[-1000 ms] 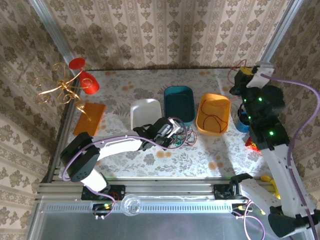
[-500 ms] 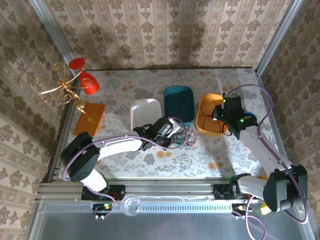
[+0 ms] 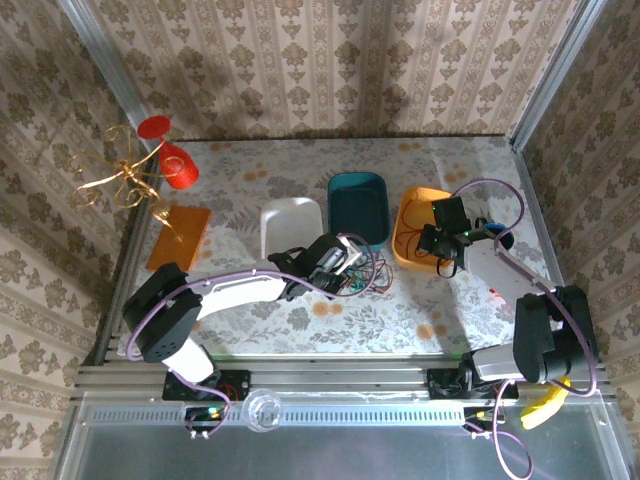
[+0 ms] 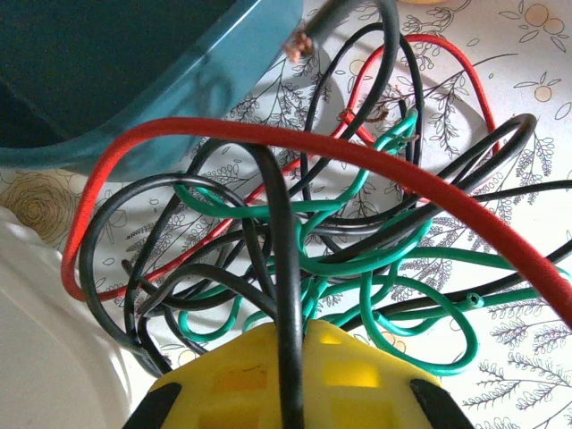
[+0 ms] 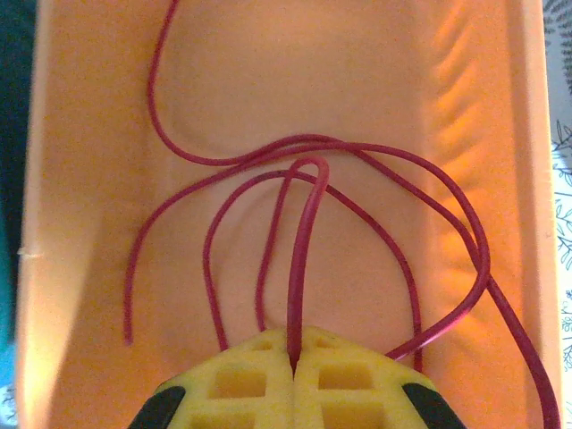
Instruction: Untangle the cables
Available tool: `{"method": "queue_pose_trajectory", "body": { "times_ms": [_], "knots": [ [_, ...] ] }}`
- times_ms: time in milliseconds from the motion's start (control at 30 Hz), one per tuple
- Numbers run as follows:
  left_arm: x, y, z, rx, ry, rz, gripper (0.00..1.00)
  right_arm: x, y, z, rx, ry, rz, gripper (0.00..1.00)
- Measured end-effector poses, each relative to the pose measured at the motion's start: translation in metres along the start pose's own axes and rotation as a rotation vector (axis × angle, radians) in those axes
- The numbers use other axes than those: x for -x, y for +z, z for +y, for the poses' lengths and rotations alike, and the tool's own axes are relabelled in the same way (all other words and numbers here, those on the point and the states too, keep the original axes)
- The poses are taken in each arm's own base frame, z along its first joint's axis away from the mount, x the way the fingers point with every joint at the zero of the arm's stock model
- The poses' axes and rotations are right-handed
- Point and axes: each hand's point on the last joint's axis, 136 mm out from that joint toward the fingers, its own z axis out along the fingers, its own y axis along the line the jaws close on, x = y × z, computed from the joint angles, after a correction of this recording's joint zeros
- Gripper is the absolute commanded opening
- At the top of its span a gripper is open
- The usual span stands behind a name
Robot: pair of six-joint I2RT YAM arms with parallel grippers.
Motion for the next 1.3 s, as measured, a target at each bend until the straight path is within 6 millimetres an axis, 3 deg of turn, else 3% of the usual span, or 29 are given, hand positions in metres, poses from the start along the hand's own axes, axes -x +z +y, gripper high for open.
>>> {"method": "queue_pose_trajectory", "body": {
  "times_ms": [167, 367, 467, 700, 867, 1033, 1100, 1300],
  "knots": [
    [0.001, 0.0, 0.0, 0.003, 0.0, -0.002, 0.0, 0.001, 0.018, 0.0, -0.026, 0.002, 0.042, 0.12],
    [0.003, -0.001, 0.002, 0.011, 0.0, -0.007, 0.0, 0.02, 0.017, 0.014, 0.01, -0.015, 0.014, 0.36],
    [0.003, -0.001, 0.002, 0.011, 0.0, -0.007, 0.0, 0.029, 0.003, 0.017, 0.029, -0.019, -0.036, 0.44],
    [0.003, -0.001, 0.002, 0.011, 0.0, -0.006, 0.0, 0.051, -0.06, 0.022, 0.093, -0.036, -0.231, 0.46],
    [0.003, -0.001, 0.001, 0.011, 0.0, -0.006, 0.0, 0.022, -0.084, 0.044, 0.167, -0.174, -0.25, 0.46],
    [0.003, 0.002, 0.001, 0.01, 0.001, -0.001, 0.0, -0.035, -0.1, 0.094, 0.385, -0.389, -0.126, 0.45],
    [0.002, 0.003, 0.001, 0.01, 0.001, 0.002, 0.0, -0.057, -0.094, 0.101, 0.423, -0.423, -0.053, 0.45],
    [0.003, 0.003, 0.0, 0.003, 0.0, 0.0, 0.0, -0.104, -0.045, 0.086, 0.317, -0.454, 0.19, 0.41]
  ]
}}
